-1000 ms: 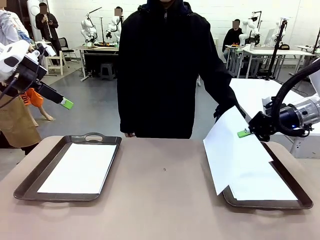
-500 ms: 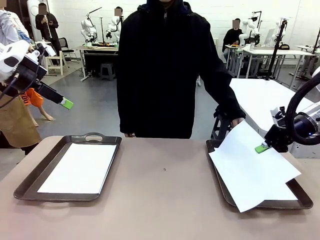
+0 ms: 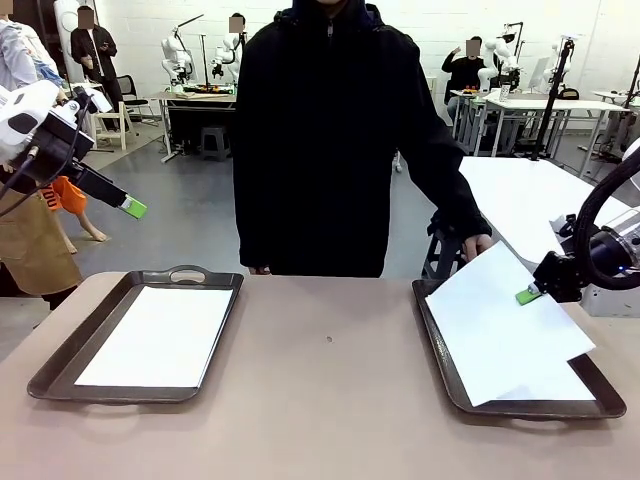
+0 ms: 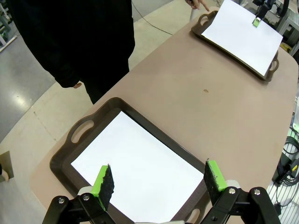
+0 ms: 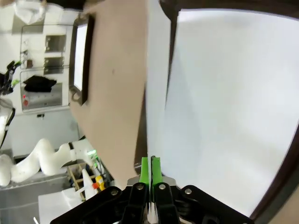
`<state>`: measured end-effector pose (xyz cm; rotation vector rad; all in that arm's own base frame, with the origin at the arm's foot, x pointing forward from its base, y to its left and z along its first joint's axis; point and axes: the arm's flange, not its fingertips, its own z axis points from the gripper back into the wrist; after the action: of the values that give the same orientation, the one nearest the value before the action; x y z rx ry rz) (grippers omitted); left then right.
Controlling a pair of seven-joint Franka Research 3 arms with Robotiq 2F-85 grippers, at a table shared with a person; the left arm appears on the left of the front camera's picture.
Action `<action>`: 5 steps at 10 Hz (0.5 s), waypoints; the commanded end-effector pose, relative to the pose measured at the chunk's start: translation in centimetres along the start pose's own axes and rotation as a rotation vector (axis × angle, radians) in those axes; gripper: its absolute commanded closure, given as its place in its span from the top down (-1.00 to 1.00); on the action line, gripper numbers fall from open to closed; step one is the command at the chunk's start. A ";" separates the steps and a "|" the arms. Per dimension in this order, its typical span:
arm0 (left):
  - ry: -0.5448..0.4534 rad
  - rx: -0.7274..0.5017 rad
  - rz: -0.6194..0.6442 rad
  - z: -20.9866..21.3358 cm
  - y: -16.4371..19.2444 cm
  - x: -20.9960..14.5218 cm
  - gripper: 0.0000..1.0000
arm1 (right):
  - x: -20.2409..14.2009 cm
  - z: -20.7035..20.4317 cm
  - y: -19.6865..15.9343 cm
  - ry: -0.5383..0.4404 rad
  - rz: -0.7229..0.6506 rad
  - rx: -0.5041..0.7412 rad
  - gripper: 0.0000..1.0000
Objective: Sort the A4 documents.
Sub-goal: Place the A4 Paper in the designated Handle tray.
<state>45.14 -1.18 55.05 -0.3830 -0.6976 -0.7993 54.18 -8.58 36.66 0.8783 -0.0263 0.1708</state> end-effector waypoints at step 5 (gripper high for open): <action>-0.003 -0.001 -0.005 0.1 0.0 0.0 1.00 | 0.4 -2.0 -0.8 0.007 -0.067 -0.139 -0.98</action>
<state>45.14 -1.18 55.05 -0.3831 -0.6976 -0.7993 54.58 -7.96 35.09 0.7915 -0.0324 0.1220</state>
